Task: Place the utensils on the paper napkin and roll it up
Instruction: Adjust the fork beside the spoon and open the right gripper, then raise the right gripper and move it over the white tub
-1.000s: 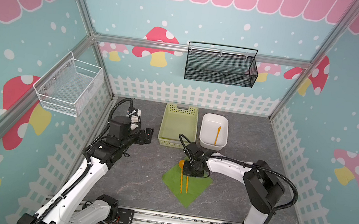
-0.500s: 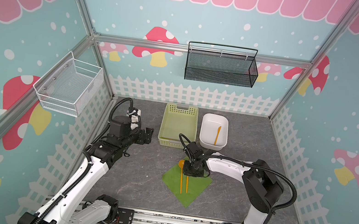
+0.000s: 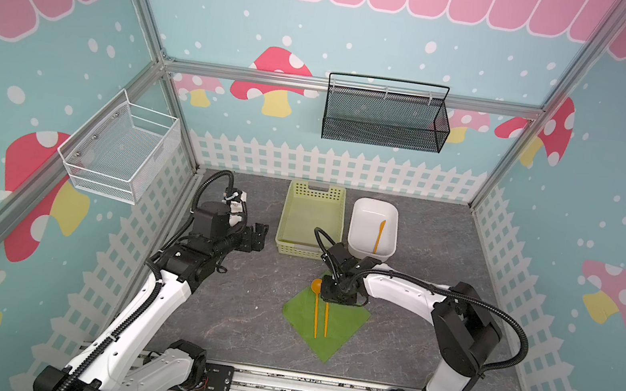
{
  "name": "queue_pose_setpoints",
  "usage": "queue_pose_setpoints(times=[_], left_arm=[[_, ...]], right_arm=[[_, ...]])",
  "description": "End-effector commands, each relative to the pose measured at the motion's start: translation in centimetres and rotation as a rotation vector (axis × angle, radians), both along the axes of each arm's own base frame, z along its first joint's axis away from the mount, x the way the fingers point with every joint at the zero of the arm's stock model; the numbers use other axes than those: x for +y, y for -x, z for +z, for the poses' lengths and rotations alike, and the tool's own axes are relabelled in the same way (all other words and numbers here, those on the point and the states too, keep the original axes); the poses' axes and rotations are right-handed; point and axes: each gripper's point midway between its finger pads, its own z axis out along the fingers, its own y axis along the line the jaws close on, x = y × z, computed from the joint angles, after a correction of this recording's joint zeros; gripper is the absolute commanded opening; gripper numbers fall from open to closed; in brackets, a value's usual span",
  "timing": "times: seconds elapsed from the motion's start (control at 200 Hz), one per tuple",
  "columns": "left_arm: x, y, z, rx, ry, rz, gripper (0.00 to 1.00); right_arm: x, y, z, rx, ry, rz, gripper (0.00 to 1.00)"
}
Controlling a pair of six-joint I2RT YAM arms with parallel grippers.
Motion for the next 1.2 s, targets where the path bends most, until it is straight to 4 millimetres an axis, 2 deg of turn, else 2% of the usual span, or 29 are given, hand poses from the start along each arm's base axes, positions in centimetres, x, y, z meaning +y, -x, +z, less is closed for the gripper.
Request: queue_pose_setpoints(times=[0.0, 0.19, 0.37, 0.735, 1.196], left_arm=[[0.4, 0.0, -0.7, 0.017, -0.009, 0.015, 0.94], [0.4, -0.1, -0.8, 0.019, -0.011, 0.017, 0.94], [0.4, -0.1, -0.8, 0.020, -0.011, 0.016, 0.94], [0.6, 0.0, -0.8, 0.017, -0.014, 0.020, 0.94], [0.5, 0.0, -0.8, 0.016, -0.016, 0.020, 0.94]], right_arm=[[-0.4, -0.7, 1.4, -0.030, 0.005, -0.006, 0.24], [0.6, -0.5, 1.0, -0.013, -0.047, 0.023, 0.41], [1.4, -0.4, 0.2, 0.004, -0.078, 0.046, 0.48], [1.5, 0.1, -1.6, 0.044, -0.073, 0.051, 0.50], [1.6, 0.3, -2.1, 0.057, -0.080, 0.053, 0.46]])
